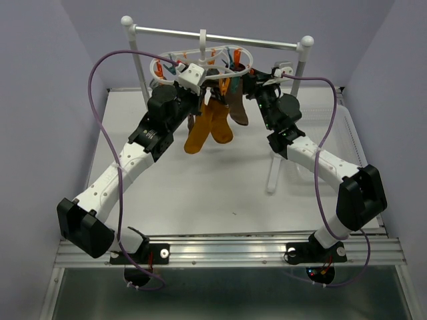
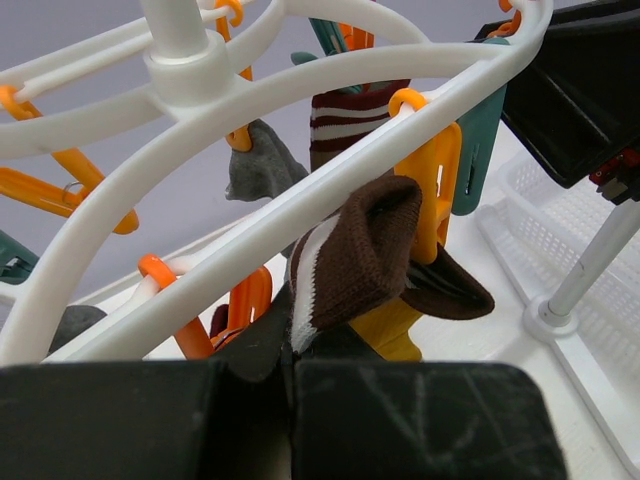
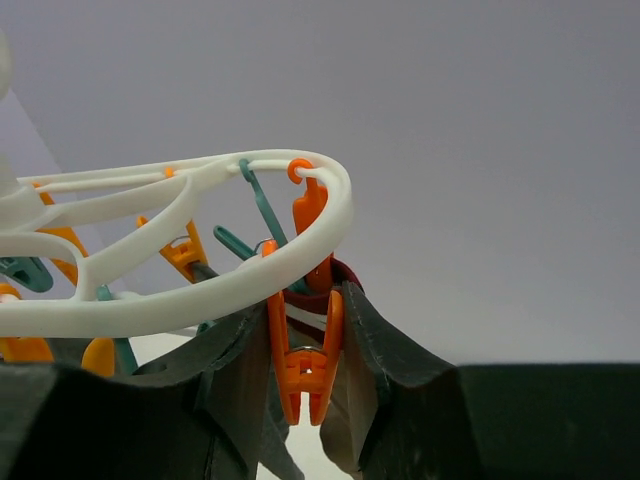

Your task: Clip the socks to the hanger

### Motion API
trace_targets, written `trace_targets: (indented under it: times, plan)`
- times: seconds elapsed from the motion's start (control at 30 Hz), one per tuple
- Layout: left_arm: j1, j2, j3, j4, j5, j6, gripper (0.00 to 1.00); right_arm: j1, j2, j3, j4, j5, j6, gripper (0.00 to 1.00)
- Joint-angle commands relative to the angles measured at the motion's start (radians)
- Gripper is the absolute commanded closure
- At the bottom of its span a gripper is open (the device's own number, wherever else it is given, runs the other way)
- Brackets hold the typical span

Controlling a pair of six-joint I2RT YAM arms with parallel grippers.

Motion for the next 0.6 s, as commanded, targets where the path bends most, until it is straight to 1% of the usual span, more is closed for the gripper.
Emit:
trace_targets:
  times: [0.0, 0.27, 0.4, 0.43, 0.53, 0.57]
  plan:
    - [0.004, -0.055, 0.0, 0.067, -0.012, 0.016, 1.0, 0.008, -0.044, 0.047, 0.052, -0.019, -0.001, 0.66]
    - [0.007, -0.064, -0.016, 0.069, -0.006, 0.027, 1.0, 0.008, -0.057, 0.071, -0.026, -0.048, 0.019, 0.98]
    - [0.007, -0.089, -0.037, 0.061, 0.036, 0.053, 1.0, 0.008, -0.049, 0.108, -0.099, -0.05, 0.055, 0.99]
    - [0.007, -0.096, -0.043, 0.052, 0.087, 0.067, 1.0, 0.008, -0.047, 0.122, -0.112, -0.045, 0.059, 0.99]
    - [0.009, -0.139, -0.092, 0.04, 0.164, 0.102, 1.0, 0.008, -0.046, 0.142, -0.162, -0.05, 0.071, 0.99]
    - [0.007, -0.153, -0.109, 0.035, 0.243, 0.117, 1.0, 0.008, -0.046, 0.155, -0.176, -0.056, 0.086, 0.99]
